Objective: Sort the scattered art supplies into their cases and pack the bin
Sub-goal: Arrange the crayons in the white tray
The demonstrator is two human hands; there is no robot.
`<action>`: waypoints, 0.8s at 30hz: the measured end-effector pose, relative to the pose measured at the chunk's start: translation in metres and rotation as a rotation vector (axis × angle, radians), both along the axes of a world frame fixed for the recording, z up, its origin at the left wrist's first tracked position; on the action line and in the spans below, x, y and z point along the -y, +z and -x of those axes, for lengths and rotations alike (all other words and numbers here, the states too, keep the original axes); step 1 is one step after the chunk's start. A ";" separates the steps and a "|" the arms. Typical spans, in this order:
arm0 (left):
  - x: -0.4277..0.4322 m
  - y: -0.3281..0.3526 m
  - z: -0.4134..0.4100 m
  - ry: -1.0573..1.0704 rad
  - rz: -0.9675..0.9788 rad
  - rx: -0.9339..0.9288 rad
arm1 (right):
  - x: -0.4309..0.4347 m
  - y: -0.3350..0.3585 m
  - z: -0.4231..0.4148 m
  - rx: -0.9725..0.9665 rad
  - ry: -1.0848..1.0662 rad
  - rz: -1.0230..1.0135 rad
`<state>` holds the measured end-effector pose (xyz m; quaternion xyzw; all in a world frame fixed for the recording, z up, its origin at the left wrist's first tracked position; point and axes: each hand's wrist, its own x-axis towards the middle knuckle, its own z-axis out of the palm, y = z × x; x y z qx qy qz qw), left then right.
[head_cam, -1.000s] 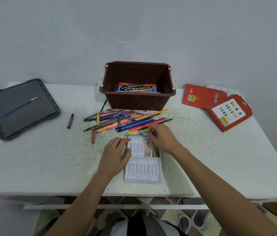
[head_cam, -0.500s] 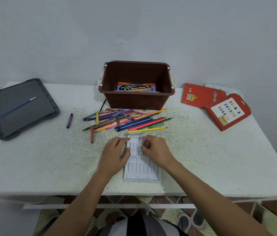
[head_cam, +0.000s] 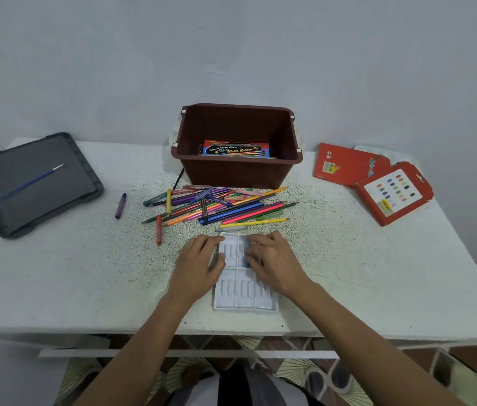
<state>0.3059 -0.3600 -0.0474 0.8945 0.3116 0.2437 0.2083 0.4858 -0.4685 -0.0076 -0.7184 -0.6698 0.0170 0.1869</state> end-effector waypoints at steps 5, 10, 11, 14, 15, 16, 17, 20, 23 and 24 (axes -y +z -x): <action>0.000 0.000 0.001 -0.001 0.003 -0.002 | 0.003 0.003 0.001 0.006 -0.023 -0.017; 0.000 0.000 0.001 0.009 0.009 -0.012 | 0.003 0.005 -0.003 0.007 0.036 0.000; 0.000 0.001 0.001 0.011 0.011 -0.016 | 0.004 0.004 -0.003 -0.001 0.039 -0.002; 0.001 0.003 0.000 0.003 0.021 -0.010 | 0.005 0.000 -0.005 -0.034 -0.012 -0.017; 0.001 0.004 0.000 0.004 0.041 0.008 | 0.007 0.000 -0.005 -0.044 -0.036 -0.014; 0.001 0.006 0.001 0.017 0.075 0.034 | 0.009 -0.001 -0.006 -0.051 -0.058 -0.012; -0.001 0.008 0.000 0.043 0.119 0.066 | 0.011 -0.002 -0.007 -0.055 -0.077 -0.011; -0.008 0.014 -0.003 0.131 0.154 0.095 | 0.022 -0.007 -0.011 -0.042 -0.114 0.017; -0.020 0.018 -0.011 0.127 0.102 -0.004 | 0.034 -0.017 -0.012 -0.034 -0.123 0.044; -0.024 0.019 -0.014 0.114 0.077 -0.054 | 0.038 -0.019 -0.013 -0.037 -0.122 0.043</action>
